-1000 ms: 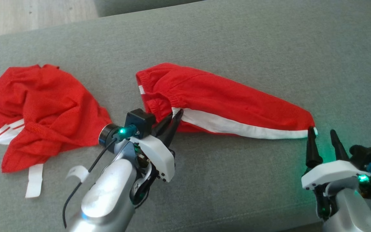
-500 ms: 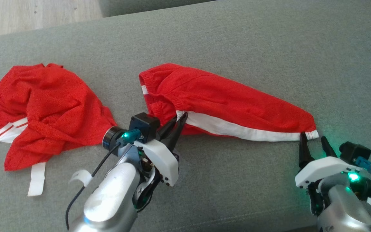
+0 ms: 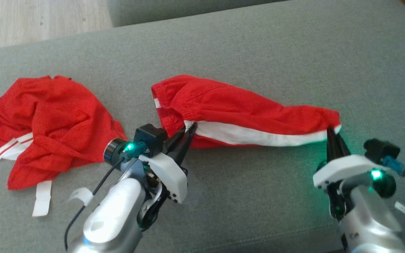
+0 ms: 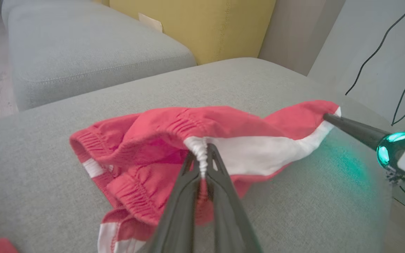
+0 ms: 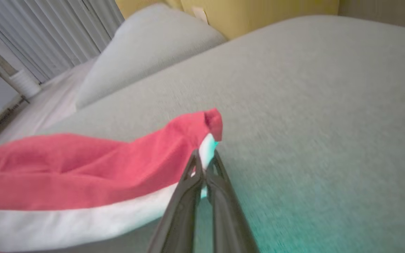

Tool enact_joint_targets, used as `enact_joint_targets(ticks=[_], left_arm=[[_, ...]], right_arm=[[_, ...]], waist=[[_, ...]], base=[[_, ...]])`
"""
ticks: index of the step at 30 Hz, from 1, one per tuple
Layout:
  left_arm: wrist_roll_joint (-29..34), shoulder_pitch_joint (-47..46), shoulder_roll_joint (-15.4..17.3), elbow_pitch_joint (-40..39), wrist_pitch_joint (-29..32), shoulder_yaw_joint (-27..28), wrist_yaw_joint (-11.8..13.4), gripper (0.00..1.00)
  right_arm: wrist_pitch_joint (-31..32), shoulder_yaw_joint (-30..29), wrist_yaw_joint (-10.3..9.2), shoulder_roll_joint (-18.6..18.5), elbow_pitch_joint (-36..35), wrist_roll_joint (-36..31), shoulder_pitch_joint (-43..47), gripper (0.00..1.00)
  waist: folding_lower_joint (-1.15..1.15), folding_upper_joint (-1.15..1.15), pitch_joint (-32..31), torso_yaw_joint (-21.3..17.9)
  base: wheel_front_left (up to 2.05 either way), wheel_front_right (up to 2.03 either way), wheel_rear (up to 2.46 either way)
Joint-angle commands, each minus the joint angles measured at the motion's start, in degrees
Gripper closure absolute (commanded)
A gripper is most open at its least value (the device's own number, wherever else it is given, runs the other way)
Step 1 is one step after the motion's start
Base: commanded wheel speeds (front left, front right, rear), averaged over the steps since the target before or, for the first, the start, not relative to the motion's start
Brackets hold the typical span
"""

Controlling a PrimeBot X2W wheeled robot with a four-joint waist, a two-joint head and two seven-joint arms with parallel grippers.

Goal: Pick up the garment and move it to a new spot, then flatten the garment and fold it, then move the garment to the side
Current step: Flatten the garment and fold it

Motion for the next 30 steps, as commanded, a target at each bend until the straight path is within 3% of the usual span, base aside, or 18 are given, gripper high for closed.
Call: enact_joint_targets(ticks=[1, 7, 13, 19, 30], left_arm=[[-0.3, -2.3, 1.5, -2.6, -0.7, 2.2, 0.4, 1.0], [-0.5, -7.8, 4.2, -4.9, 0.4, 3.5, -0.3, 1.0], [-1.2, -17.4, 6.4, -6.4, 2.0, 5.0, -1.1, 1.0], [-3.8, -24.6, 6.6, -6.6, 2.5, 7.1, -1.5, 1.0], [-9.0, -19.0, 7.3, -12.8, 5.3, 8.6, -0.8, 1.0]], right_arm=[[-0.9, 2.5, -0.05, -0.1, -4.2, 1.2, -1.6, 1.0], [0.2, 5.0, -0.05, -0.1, -16.9, 3.8, -3.6, 1.0], [6.9, 6.0, -0.05, -0.9, -30.6, 5.6, -8.3, 1.0], [14.2, 3.4, -0.05, -0.8, -39.6, 3.7, -12.6, 1.0], [27.7, -2.4, -0.05, -0.1, -53.7, -0.1, -4.9, 1.0]], waist=[[0.0, 0.0, -0.9, -0.3], [0.0, 0.0, -3.9, -0.9], [0.0, 0.0, -7.1, -1.0], [0.0, 0.0, -10.3, -1.2], [0.0, 0.0, -13.0, -0.5]], base=[[0.0, 0.0, 0.0], [0.0, 0.0, 0.0], [0.0, 0.0, 0.0], [0.0, 0.0, 0.0], [0.0, 0.0, 0.0]])
